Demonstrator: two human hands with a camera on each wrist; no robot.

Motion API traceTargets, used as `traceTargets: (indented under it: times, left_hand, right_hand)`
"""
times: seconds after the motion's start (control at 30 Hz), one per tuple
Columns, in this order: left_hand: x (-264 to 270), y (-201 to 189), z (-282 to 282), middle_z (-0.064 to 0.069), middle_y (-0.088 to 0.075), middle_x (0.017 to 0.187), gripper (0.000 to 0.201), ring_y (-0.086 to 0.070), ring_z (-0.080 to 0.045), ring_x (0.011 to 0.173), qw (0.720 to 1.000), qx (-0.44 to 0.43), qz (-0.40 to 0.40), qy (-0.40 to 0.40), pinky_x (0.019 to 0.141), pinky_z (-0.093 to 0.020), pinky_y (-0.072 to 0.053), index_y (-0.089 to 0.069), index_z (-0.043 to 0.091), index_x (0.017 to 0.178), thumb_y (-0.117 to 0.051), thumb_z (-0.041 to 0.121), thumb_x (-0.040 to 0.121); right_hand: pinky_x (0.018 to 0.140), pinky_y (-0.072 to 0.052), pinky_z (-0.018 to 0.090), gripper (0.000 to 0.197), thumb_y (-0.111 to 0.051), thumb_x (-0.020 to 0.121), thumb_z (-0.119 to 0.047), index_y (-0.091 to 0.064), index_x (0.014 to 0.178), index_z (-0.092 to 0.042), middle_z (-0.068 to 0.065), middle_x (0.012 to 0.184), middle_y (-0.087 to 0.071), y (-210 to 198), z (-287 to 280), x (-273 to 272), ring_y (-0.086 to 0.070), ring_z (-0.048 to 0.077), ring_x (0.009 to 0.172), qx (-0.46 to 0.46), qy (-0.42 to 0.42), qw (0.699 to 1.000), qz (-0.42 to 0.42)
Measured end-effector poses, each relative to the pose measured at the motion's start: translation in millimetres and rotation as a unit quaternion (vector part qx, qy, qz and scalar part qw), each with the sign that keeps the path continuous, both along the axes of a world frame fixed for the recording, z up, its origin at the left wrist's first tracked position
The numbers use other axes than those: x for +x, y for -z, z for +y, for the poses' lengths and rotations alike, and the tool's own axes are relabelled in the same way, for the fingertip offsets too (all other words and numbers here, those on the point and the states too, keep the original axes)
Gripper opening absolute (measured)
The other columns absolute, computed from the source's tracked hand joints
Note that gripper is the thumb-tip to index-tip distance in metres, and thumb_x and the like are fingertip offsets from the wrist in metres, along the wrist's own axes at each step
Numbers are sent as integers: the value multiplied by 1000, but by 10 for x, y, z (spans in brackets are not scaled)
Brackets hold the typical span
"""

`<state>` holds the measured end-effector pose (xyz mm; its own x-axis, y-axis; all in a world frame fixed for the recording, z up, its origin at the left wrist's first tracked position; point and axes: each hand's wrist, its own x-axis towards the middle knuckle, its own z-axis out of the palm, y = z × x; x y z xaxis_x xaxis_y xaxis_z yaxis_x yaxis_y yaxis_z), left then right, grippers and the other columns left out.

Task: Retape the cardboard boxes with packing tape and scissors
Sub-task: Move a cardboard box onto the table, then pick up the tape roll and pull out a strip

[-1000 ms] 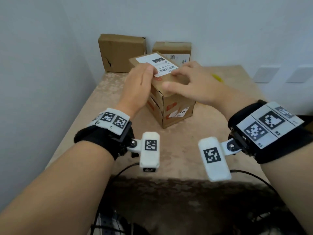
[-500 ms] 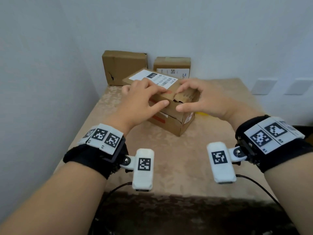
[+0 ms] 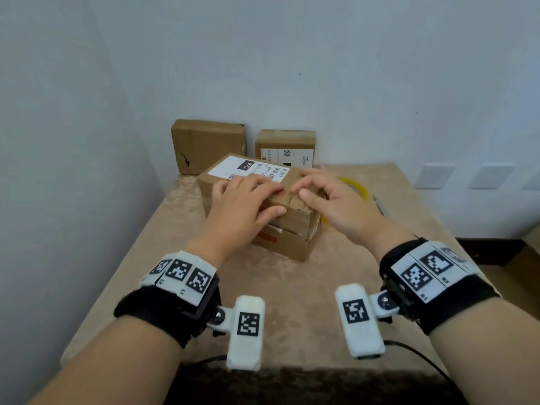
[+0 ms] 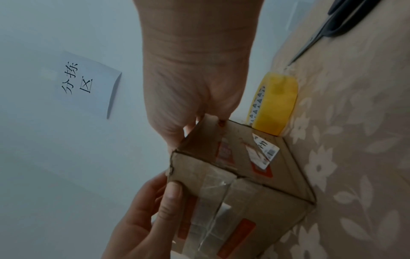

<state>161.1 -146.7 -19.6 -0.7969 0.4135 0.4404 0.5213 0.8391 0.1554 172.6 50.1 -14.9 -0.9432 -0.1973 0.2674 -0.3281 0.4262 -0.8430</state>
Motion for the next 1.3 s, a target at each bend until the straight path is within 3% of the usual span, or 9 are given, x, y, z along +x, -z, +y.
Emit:
traceTargets:
  times: [0.23, 0.43, 0.57, 0.7, 0.87, 1.0, 1.1, 1.17, 1.3]
  left_hand:
    - [-28, -8, 71, 15, -57, 121, 34, -44, -4, 117, 990, 105, 5, 91, 97, -31, -22, -61, 36, 120, -53, 47, 89]
    - [-104, 25, 209, 17, -63, 107, 31, -55, -7, 105, 977, 164, 6, 134, 95, -48, -40, -71, 34, 105, -51, 49, 87]
    - [-80, 10, 252, 18, -59, 106, 22, -49, -7, 106, 981, 152, 2, 121, 96, -33, -28, -70, 32, 105, -61, 43, 88]
    - [-53, 9, 275, 10, -56, 107, 28, -45, -12, 106, 991, 91, 30, 93, 88, -26, -19, -65, 31, 111, -62, 44, 86]
    - [-64, 16, 339, 7, -54, 115, 30, -45, -15, 112, 997, 58, 44, -8, 95, -32, -21, -59, 30, 119, -55, 42, 92]
    - [-101, 13, 371, 6, -51, 121, 32, -45, -16, 116, 998, 41, 39, -27, 99, -33, -23, -53, 28, 122, -54, 38, 92]
    - [-106, -58, 380, 6, -49, 127, 39, -42, -16, 121, 999, 40, -3, -28, 101, -33, -23, -47, 28, 129, -52, 42, 93]
    - [-57, -143, 385, 6, -45, 134, 45, -40, -14, 125, 991, 112, -67, -14, 106, -37, -25, -45, 26, 135, -51, 43, 94]
    - [162, -327, 441, 5, -47, 133, 36, -43, -6, 123, 935, 306, -152, 99, 107, -27, -34, -51, 18, 131, -51, 31, 96]
  right_hand:
    - [91, -51, 36, 16, -62, 93, -17, -60, 100, -32, 1, 118, -58, 35, 5, -130, -59, 21, 103, -82, 19, 996, -12]
    - [85, -44, 21, 16, -51, 98, -14, -61, 99, -25, -9, 103, -61, 43, 196, -207, -56, 6, 98, -107, 116, 987, -18]
    - [100, -34, 23, 32, -50, 95, -9, -57, 126, -15, 1, 128, -57, 161, 414, -249, -49, 18, 125, 116, 201, 973, -7]
    - [117, -19, 47, 63, -61, 88, -15, -37, 146, -17, 7, 150, -39, 381, 584, -260, -31, 26, 140, 386, 160, 904, -94]
    - [107, -22, 41, 51, -47, 92, -7, -48, 137, -31, 2, 141, -46, 379, 650, -267, -34, 27, 130, 448, 173, 875, -63]
    - [108, -19, 36, 37, -53, 95, -22, -54, 132, -26, -1, 133, -54, 268, 663, -276, -42, 20, 129, 389, 138, 910, -36]
    - [93, -39, 34, 22, -46, 95, -40, -63, 108, -36, -8, 100, -67, 30, 763, -226, -60, 17, 99, 301, 122, 946, 6]
    - [85, -49, 44, 39, -42, 87, -57, -67, 98, -29, -6, 87, -70, -150, 873, -121, -65, 21, 86, 290, 112, 950, 25]
    - [93, -48, 33, 26, -58, 94, -30, -70, 115, -22, 2, 109, -73, -382, 910, 245, -66, 20, 105, 42, 2, 998, -38]
